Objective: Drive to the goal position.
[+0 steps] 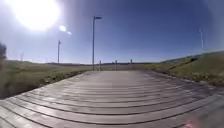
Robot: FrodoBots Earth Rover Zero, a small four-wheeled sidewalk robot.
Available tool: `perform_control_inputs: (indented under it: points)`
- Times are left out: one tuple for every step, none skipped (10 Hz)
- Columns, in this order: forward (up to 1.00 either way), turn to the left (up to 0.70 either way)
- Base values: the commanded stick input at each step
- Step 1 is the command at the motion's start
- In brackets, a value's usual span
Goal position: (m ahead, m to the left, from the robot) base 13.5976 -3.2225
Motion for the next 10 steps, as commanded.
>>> perform_control_inputs:
  points:
    - [1.0, 0.0]
    - [1.0, 0.0]
    - [1.0, 0.0]
    - [1.0, 0.0]
    - [1.0, 0.0]
    - [1.0, 0.0]
    - [1.0, 0.0]
    - [1.0, 0.0]
    - [1.0, 0.0]
    - [1.0, 0.0]
